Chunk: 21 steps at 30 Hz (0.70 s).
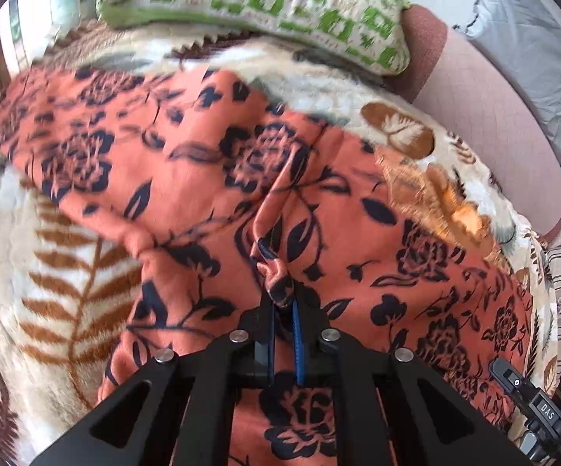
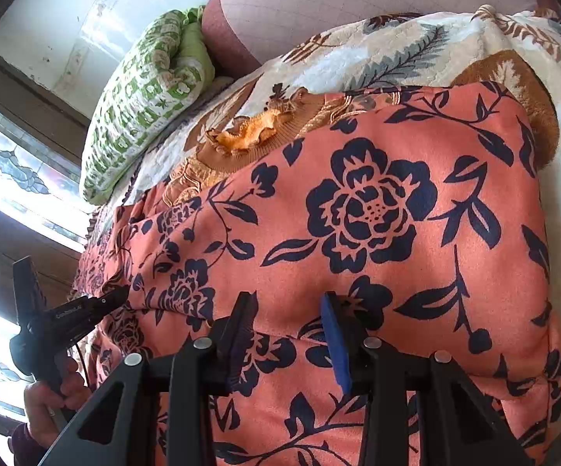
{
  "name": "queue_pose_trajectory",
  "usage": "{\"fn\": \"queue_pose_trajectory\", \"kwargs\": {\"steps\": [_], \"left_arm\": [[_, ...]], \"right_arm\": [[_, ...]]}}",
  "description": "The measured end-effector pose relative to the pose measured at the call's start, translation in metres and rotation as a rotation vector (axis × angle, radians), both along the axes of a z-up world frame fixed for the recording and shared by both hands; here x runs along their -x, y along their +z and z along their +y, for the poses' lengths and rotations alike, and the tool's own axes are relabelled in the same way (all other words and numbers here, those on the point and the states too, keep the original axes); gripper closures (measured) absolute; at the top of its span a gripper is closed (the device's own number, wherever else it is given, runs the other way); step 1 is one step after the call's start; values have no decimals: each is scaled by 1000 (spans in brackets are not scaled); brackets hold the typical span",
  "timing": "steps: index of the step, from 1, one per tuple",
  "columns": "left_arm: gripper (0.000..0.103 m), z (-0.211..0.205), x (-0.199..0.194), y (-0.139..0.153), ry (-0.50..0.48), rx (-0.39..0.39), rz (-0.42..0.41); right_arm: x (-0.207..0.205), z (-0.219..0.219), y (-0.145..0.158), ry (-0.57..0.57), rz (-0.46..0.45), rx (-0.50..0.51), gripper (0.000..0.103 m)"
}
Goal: Fold small clothes
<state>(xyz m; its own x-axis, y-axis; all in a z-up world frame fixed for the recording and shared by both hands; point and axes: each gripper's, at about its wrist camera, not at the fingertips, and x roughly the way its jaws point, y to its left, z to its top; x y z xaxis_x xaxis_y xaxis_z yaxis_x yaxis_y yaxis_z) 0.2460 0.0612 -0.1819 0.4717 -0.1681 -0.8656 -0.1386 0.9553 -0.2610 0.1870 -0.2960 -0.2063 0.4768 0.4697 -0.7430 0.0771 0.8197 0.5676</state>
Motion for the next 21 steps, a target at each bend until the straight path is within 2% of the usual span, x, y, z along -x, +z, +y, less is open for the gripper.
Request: {"fn": "queue_pose_trajectory", "kwargs": {"steps": [3,5,6,10,12,15,17,21], "left_arm": [[94,4,-7,9,7,8,-25],[92,10,-8,10,19,24,-18],[88,12,-7,11,23,22,-19],[76,36,8,16,60,-30,-24],[62,62,20,20,93,-20,-32],[47,117,33,25,221,15,-38],[44,164,37,27,335,48,-25],[43,241,36,28,511,115,-23]], "right_arm": [[2,1,6,18,-32,-3,63],[0,5,-1,35,10,37,63],[-2,8,-7,40,38,46,63],[-3,5,-9,36,40,18,62],[-3,3,-12,24,44,-4,62],[-3,3,-11,30,40,2,62],[-2,2,-11,28,37,-6,59],[-2,5,-9,35,22,-11,51]]}}
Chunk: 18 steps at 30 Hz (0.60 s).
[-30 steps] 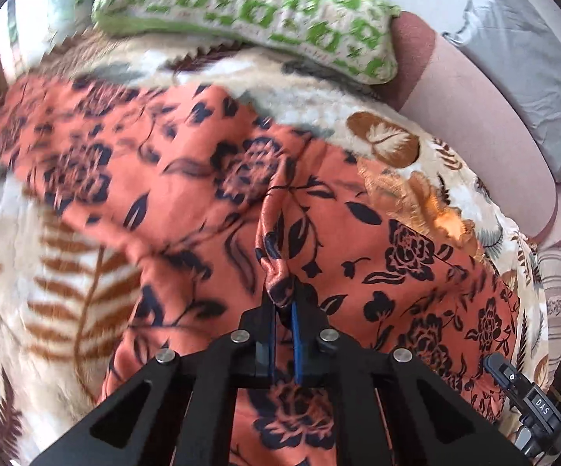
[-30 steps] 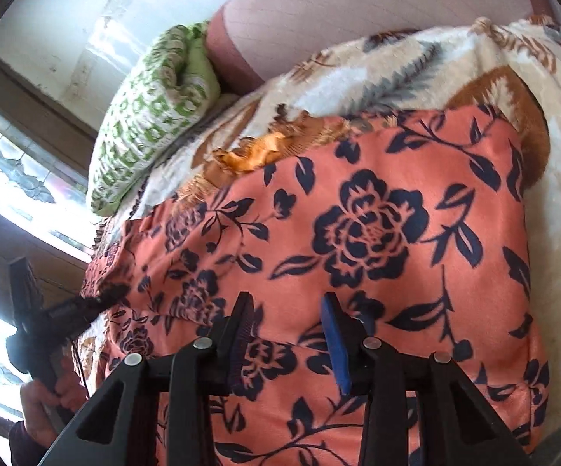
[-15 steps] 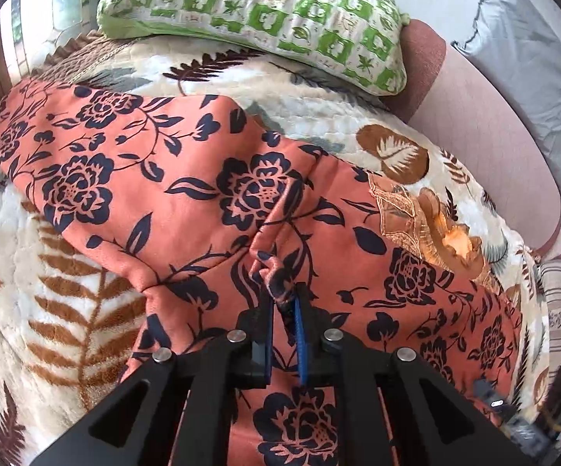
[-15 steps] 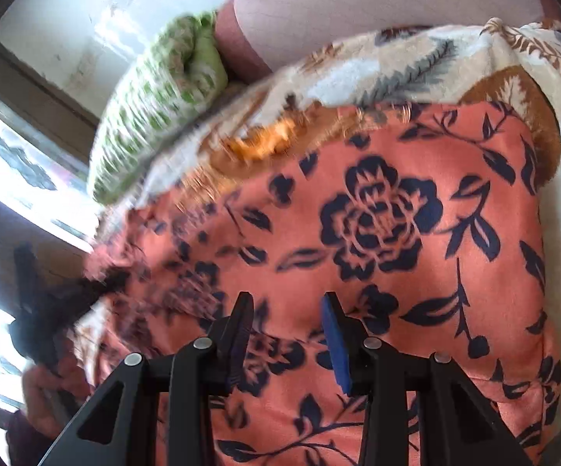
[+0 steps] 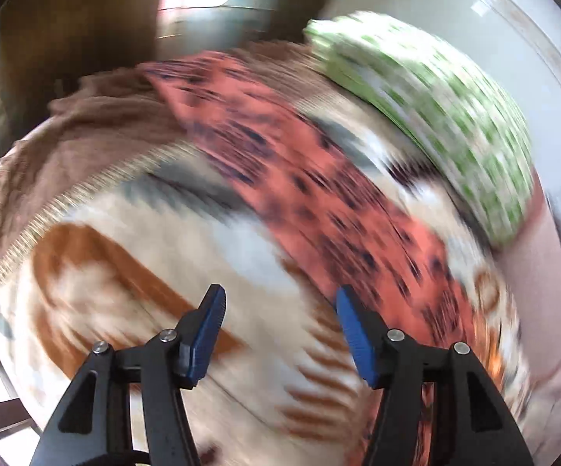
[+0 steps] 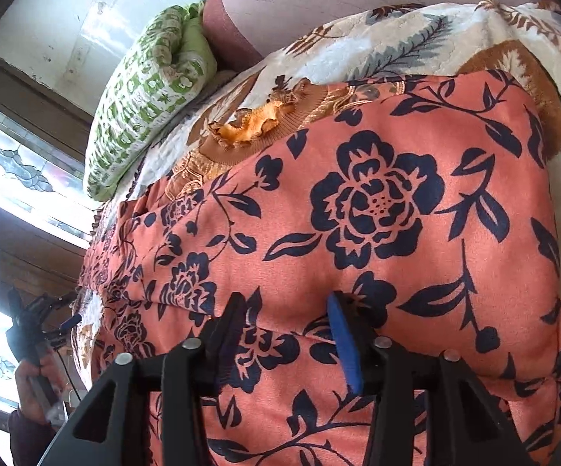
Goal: Fold small clothes
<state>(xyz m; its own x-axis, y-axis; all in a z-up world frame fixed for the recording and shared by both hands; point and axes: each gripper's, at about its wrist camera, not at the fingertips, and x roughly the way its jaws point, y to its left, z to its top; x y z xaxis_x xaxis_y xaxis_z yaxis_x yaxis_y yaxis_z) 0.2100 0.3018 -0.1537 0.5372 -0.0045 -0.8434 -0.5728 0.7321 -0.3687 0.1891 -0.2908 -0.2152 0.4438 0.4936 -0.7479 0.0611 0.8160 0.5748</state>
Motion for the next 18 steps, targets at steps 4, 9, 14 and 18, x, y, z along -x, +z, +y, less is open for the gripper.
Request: {"fn": "queue_pose_trajectory", "kwargs": {"steps": [4,9,14,18], "left_arm": [[42,66,-10,-7,134,125,3],[42,113,-26,-17,270,177,-44],[42,141,-48,-29,330,216,-103],[43,150,-67,-37,319,194,-100]], "right_arm": [[0,5,3,6,-15,23,48],[0,4,9,-17,-56,12,48],[-1,16,24,15,-158,-2,48],[-1,35,28,73,-215,-4,52]]}}
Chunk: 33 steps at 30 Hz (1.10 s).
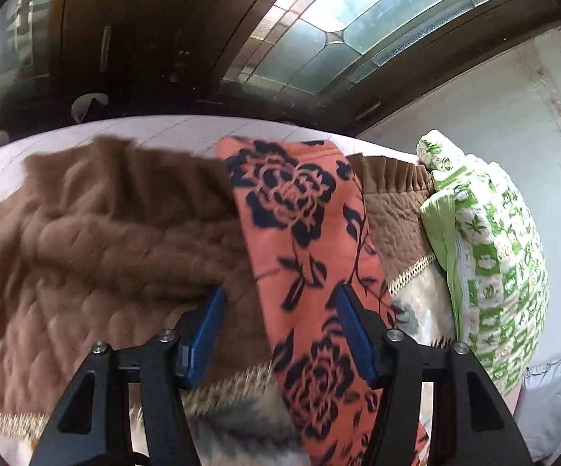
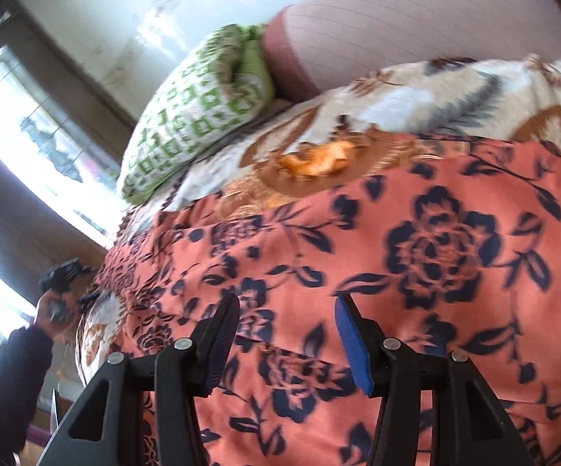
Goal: Fold small clothes
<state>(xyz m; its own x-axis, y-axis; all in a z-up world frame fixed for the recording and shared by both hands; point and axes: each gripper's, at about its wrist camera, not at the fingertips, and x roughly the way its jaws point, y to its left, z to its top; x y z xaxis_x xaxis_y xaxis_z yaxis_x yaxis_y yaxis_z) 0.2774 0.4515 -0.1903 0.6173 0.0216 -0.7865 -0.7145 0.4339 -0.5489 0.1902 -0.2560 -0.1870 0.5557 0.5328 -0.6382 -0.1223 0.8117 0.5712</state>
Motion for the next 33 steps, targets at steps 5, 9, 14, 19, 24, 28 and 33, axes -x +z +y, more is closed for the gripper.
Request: {"fn": "queue_pose_trajectory", "kwargs": {"steps": [5,9,14,19,24,28,33], "left_arm": [[100,1,-23,0,-67,-91,39],[99,-15,-22,19,-127,-194,-42],[99,-36,-23,51,-241,-265,-101],[99,-56,-15,86,-336,-290,-150],[99,-114,2,141,-517,-371,-233],[99,-158,19,178,-615,-406,-297],[99,-193,30,211,-690,-426,-345]], "right_arm": [[1,22,-8,46,9,72,56],[3,27,-10,72,-6,96,57],[7,73,2,201,8,15,43],[-8,184,26,387,-43,47,37],[-42,267,26,438,-36,120,31],[-68,304,2,450,59,192,31],[-87,312,-2,372,60,251,83]]}}
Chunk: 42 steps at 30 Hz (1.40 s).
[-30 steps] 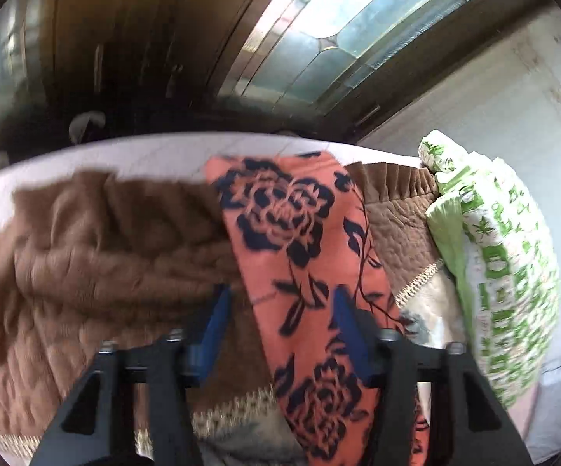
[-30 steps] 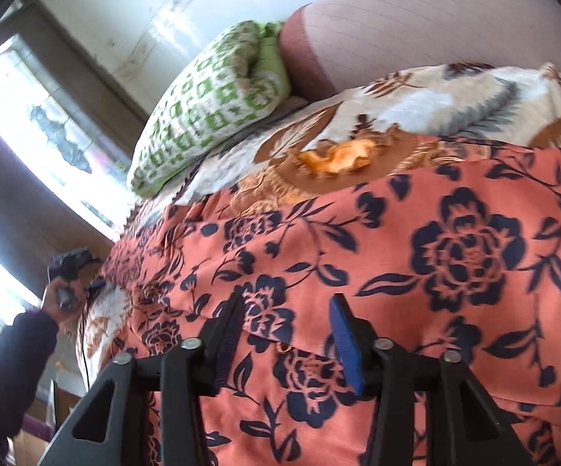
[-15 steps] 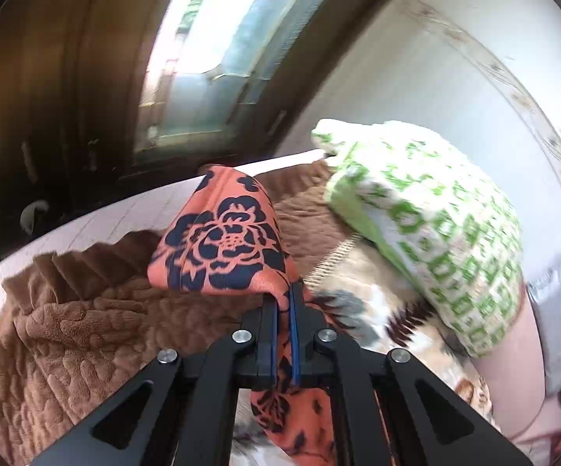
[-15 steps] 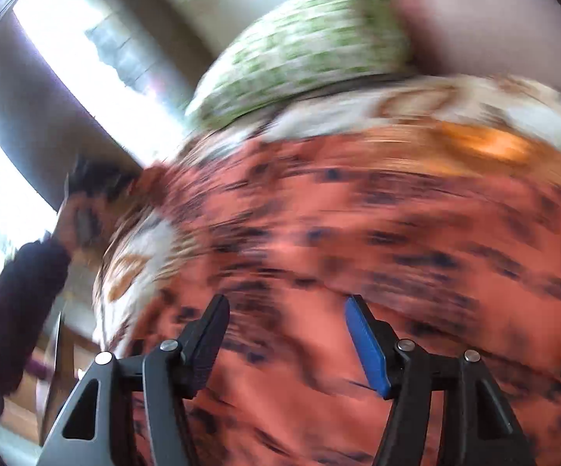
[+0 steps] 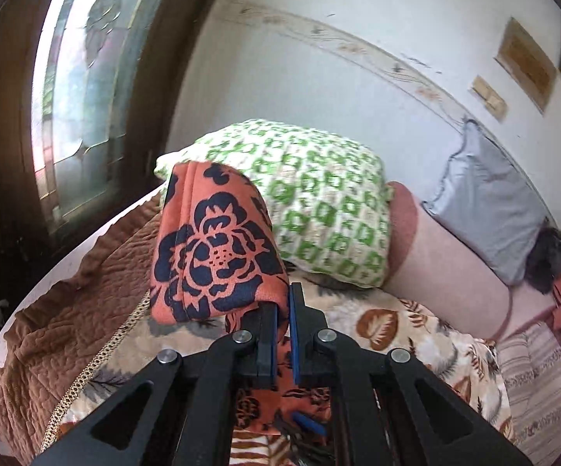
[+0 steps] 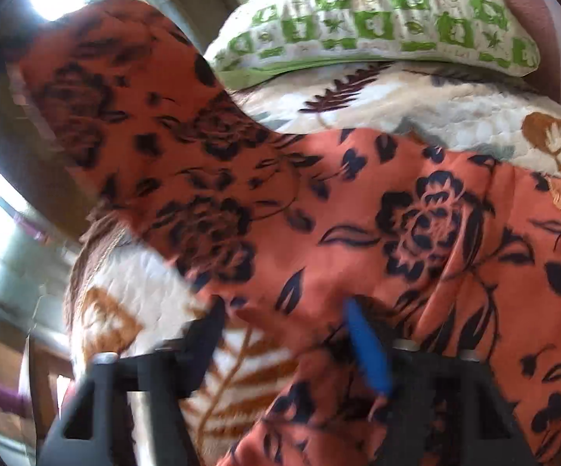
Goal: Fold small clothes
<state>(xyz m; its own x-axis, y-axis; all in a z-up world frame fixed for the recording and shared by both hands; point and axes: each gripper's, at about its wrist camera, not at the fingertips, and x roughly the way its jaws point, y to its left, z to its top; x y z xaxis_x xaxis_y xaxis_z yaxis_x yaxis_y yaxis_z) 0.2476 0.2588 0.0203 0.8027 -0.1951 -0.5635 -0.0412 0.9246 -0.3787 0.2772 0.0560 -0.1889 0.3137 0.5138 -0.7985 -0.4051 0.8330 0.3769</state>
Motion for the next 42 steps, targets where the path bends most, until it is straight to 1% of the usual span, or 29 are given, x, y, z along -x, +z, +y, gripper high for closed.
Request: {"fn": "queue_pose_trajectory", "kwargs": {"steps": [1,2,4,6,8,11,14,15,17,18,19,21,22,23,24,25,26,28,29,31,32,33,35,37,38,39,40,41,42], "left_arm": [[99,-6,1,6,-17,2,-6],[99,-14,2,13,-41,5,-14],[99,-30,6,21,-75,-8,-24],[99,-49,7,29,-117,-21,-32],[99,-78,8,37,-175,-32,-36],[99,-126,8,45,-260,-68,-36],[99,-193,8,42,-370,-113,-16],[99,-212,8,38,-402,-121,-9],[99,-258,10,22,-477,-129,21],[99,-279,11,13,-512,-130,39],[99,-302,12,1,-551,-132,63],[98,-347,14,-27,-645,-117,113],[97,-368,14,-42,-687,-109,149],[91,-393,14,-63,-730,-105,208],[87,-409,15,-77,-752,-113,255],[87,-424,17,-91,-761,-125,295],[87,-436,21,-99,-767,-133,318],[86,-440,28,-100,-780,-137,316],[83,-438,32,-96,-777,-141,291],[65,-423,38,-81,-742,-185,211],[50,-413,40,-76,-706,-233,175],[40,-402,41,-74,-647,-314,141],[40,-384,37,-82,-540,-469,123],[40,-361,26,-103,-428,-612,168],[40,-343,19,-118,-360,-649,218],[40,-328,14,-128,-316,-645,251],[40,-312,9,-138,-276,-620,277],[40,-295,5,-147,-238,-588,295],[40,-283,3,-155,-208,-566,308]], "right_arm": [[-1,-3,0,-1,1,9,91],[-2,-10,0,-10,9,-15,97],[-5,-36,1,-79,47,-126,97],[-8,-73,-5,-161,123,-280,97],[-2,-102,-4,-199,142,-348,94],[11,-150,4,-213,167,-460,93],[26,-207,15,-242,174,-565,93],[34,-234,19,-268,167,-604,93],[46,-279,25,-325,155,-658,93],[55,-310,25,-370,142,-685,90],[60,-329,28,-402,133,-695,85],[75,-379,24,-506,118,-687,41],[87,-399,21,-560,93,-694,6],[96,-417,18,-603,65,-706,4],[103,-433,10,-618,71,-710,4],[105,-439,3,-619,93,-714,6],[108,-449,-4,-633,114,-725,13],[108,-462,-22,-679,171,-765,27],[107,-466,-28,-697,192,-775,27],[97,-466,-28,-690,212,-738,27],[90,-463,-26,-674,211,-683,27],[85,-456,-21,-666,199,-589,27],[80,-449,-20,-668,188,-486,28],[80,-449,-32,-715,233,-409,40],[79,-451,-40,-741,256,-402,58],[84,-460,-47,-784,277,-430,72],[87,-468,-53,-809,290,-464,77],[90,-474,-54,-827,294,-479,87],[93,-478,-52,-839,282,-478,89]]}}
